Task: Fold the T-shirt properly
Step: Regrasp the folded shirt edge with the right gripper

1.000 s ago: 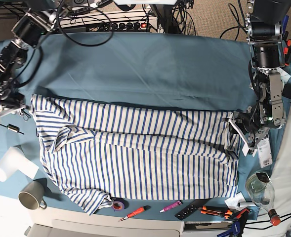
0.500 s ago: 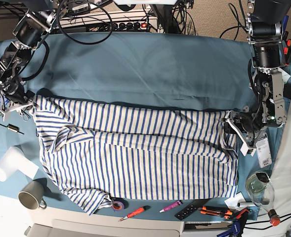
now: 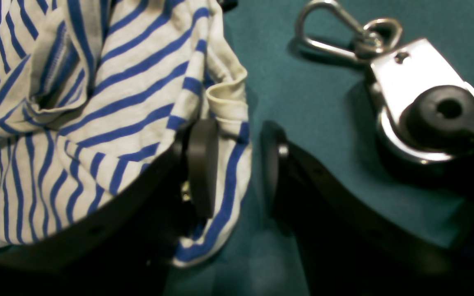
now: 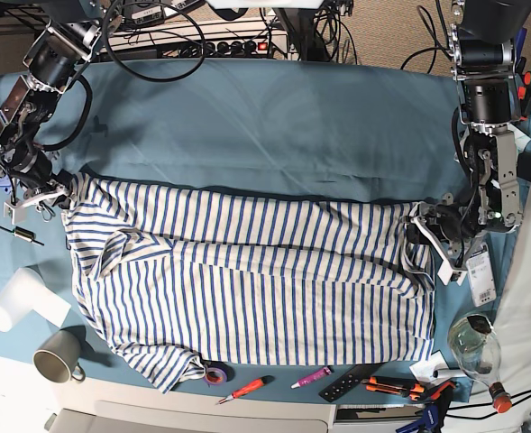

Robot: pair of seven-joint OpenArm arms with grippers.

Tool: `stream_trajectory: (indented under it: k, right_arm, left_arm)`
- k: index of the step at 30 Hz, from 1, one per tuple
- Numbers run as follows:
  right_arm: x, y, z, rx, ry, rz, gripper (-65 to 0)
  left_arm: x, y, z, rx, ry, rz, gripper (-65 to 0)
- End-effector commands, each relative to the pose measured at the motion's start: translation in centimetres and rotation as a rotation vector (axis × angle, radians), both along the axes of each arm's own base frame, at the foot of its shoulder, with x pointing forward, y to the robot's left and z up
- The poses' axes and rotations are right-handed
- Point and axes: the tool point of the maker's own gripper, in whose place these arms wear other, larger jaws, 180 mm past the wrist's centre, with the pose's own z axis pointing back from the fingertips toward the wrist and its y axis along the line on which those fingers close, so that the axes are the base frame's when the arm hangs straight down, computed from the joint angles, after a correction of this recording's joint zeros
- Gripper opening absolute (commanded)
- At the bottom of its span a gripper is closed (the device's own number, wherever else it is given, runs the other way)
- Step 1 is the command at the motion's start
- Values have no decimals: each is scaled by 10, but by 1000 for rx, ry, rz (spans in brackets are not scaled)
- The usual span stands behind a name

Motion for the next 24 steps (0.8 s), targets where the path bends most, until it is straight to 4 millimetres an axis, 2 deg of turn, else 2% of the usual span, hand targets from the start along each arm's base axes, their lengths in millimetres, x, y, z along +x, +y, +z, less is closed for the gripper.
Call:
stream_trajectory:
  k: [1, 5, 7, 11, 18, 24]
  right_arm:
    - [-3, -3, 1, -11, 30, 8, -480]
    - [-4, -5, 0, -24, 43, 9, -650]
    - [-4, -5, 0, -24, 42, 9, -650]
    - [-4, -5, 0, -22, 43, 10, -650]
    - [4, -4, 11, -14, -12, 16, -650]
    - [12, -3, 42, -85, -67, 60, -650]
  left_arm:
    - [-7, -4, -4, 5, 44, -25, -435]
    - [-7, -4, -4, 5, 44, -25, -436]
    - [-7, -4, -4, 5, 44, -25, -457]
    - [-6, -3, -4, 5, 45, -17, -650]
    - [-4, -2, 0, 12, 47, -23, -650]
    - [10, -2, 33, 47, 15, -19, -650]
